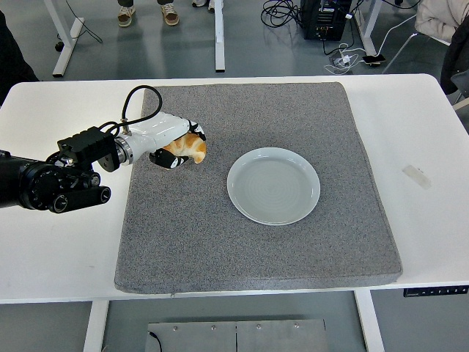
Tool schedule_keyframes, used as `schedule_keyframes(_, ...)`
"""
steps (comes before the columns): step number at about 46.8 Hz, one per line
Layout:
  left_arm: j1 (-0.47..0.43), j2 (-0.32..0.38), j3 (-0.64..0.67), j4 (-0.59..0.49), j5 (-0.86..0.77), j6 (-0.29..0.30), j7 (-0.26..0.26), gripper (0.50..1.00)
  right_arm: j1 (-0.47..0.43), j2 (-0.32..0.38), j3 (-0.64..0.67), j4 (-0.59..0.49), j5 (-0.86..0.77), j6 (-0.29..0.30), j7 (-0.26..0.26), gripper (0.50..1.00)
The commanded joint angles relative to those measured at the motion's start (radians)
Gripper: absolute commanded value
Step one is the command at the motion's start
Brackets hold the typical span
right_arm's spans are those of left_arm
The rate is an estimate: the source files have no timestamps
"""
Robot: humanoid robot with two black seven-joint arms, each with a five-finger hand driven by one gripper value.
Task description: Place the bread on the plate
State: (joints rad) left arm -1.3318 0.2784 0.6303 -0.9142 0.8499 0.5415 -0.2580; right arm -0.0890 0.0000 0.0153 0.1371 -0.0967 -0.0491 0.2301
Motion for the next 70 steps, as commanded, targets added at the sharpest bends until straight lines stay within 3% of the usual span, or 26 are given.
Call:
schedule_keyframes(1, -0.018, 0.015, -0.003, -0.006, 0.000, 0.000, -0.001, 0.500, 0.000, 0.000, 0.002, 0.001, 0.000, 0.000, 0.000, 1.000)
schedule_keyframes(20, -0.107, 0.064, -0.070, -0.012, 0.003, -0.005, -0.001, 0.500, 0.000, 0.000, 0.000, -0.001, 0.000, 0.000, 0.000, 1.000)
schedule_keyframes(35, -0.161, 0.099, -0.139, -0.014, 0.011, -0.066, -0.001, 0.500, 0.000, 0.000, 0.000, -0.001, 0.000, 0.000, 0.000, 1.000)
schedule_keyframes(70, -0.230, 0.105, -0.172, -0.012, 0.025, -0.091, 0.003, 0.500, 0.000, 0.000, 0.000, -0.001, 0.000, 0.000, 0.000, 1.000)
